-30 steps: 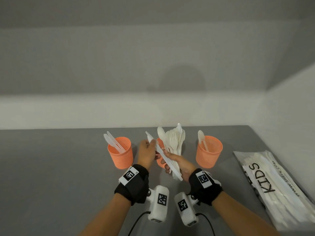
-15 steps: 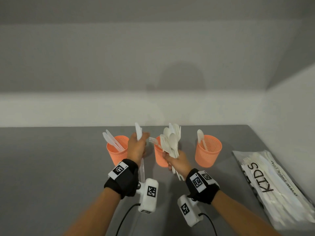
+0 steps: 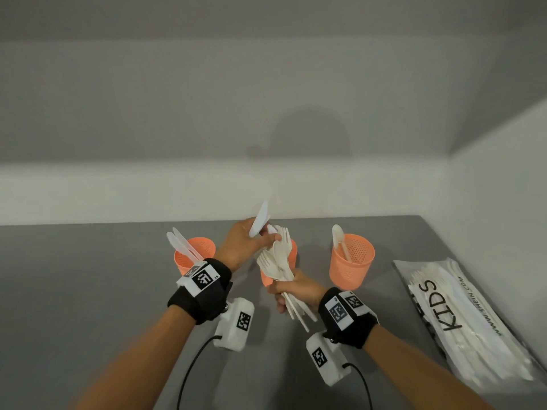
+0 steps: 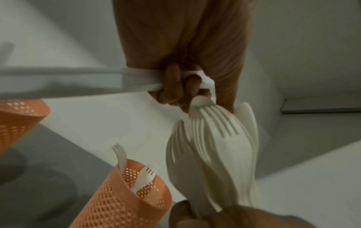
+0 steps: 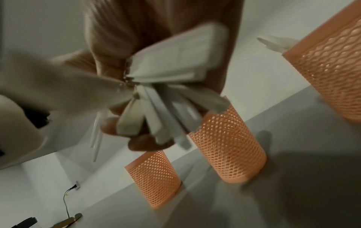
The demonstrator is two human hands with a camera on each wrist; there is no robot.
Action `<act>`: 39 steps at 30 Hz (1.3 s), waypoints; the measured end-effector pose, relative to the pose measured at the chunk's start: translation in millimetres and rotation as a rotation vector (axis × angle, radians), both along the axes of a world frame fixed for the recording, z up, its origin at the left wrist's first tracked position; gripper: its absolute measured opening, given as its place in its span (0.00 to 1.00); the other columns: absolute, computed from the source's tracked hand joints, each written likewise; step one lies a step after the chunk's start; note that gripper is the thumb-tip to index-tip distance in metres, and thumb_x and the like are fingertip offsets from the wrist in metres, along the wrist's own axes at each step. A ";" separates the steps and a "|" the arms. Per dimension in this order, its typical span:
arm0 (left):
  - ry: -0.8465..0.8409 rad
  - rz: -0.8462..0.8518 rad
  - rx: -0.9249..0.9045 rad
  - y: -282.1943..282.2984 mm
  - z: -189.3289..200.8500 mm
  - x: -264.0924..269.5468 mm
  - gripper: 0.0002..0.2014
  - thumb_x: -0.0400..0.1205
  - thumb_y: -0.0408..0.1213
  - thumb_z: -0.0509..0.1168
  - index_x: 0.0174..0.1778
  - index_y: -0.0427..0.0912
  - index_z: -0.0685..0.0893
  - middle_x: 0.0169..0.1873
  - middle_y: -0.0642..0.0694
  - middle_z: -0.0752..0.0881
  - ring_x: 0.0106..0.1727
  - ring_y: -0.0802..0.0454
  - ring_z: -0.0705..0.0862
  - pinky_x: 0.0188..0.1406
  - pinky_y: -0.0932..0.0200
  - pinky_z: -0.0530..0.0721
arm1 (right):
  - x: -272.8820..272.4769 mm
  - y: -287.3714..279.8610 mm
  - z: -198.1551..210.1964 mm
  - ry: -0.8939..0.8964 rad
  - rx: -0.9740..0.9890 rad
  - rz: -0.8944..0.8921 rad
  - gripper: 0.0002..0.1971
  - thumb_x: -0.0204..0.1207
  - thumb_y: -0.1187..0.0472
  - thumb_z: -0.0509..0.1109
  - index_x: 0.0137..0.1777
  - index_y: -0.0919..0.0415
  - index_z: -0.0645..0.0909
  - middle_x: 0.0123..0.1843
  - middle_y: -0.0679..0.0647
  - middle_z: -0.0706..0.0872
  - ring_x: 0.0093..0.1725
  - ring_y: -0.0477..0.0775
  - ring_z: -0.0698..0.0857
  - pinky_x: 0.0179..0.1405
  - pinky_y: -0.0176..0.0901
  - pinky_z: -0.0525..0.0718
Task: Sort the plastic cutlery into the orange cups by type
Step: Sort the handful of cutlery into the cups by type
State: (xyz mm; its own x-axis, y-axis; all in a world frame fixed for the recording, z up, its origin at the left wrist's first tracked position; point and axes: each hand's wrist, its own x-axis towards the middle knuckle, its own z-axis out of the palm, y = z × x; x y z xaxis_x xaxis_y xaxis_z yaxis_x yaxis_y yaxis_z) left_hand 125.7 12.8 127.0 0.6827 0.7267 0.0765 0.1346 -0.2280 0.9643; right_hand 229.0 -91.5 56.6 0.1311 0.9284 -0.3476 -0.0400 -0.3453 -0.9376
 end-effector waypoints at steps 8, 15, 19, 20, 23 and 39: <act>-0.027 0.128 -0.059 13.1 5.8 1.5 0.14 0.79 0.36 0.68 0.29 0.41 0.73 0.18 0.52 0.71 0.14 0.62 0.67 0.15 0.71 0.65 | 3.7 0.9 2.7 0.043 0.031 0.011 0.05 0.77 0.63 0.70 0.44 0.56 0.76 0.19 0.48 0.73 0.18 0.45 0.74 0.19 0.34 0.77; -0.042 0.091 -0.142 14.2 3.8 -1.9 0.08 0.78 0.40 0.68 0.39 0.40 0.79 0.22 0.49 0.76 0.18 0.62 0.70 0.16 0.70 0.66 | -2.4 7.4 2.7 0.007 0.076 0.012 0.07 0.78 0.62 0.69 0.40 0.53 0.76 0.18 0.46 0.74 0.16 0.43 0.71 0.16 0.33 0.72; 0.003 0.077 -0.150 13.2 1.7 -0.2 0.08 0.78 0.40 0.68 0.38 0.40 0.81 0.22 0.48 0.75 0.17 0.62 0.70 0.15 0.71 0.66 | -5.6 10.2 2.3 0.032 0.073 -0.005 0.07 0.78 0.61 0.69 0.41 0.52 0.75 0.18 0.46 0.71 0.16 0.42 0.69 0.16 0.32 0.70; 0.008 0.088 -0.144 13.6 2.1 0.1 0.10 0.80 0.41 0.66 0.35 0.40 0.80 0.21 0.48 0.74 0.18 0.60 0.69 0.15 0.71 0.66 | -5.2 11.1 1.5 0.037 0.073 -0.006 0.07 0.78 0.61 0.69 0.41 0.51 0.75 0.18 0.46 0.71 0.16 0.42 0.69 0.16 0.32 0.70; -0.067 0.139 -0.125 19.7 7.4 1.2 0.13 0.84 0.43 0.59 0.36 0.42 0.78 0.27 0.47 0.82 0.20 0.59 0.69 0.16 0.71 0.65 | -4.2 14.7 -1.4 0.047 0.051 -0.006 0.06 0.77 0.60 0.70 0.43 0.52 0.75 0.17 0.45 0.71 0.15 0.42 0.68 0.16 0.32 0.69; -0.485 0.808 -0.017 116.8 24.3 -37.4 0.21 0.76 0.53 0.69 0.27 0.47 0.67 0.22 0.47 0.65 0.18 0.54 0.63 0.16 0.66 0.63 | 9.0 29.4 -11.0 0.131 0.053 -0.018 0.06 0.77 0.59 0.70 0.46 0.58 0.75 0.20 0.47 0.73 0.21 0.45 0.78 0.25 0.39 0.83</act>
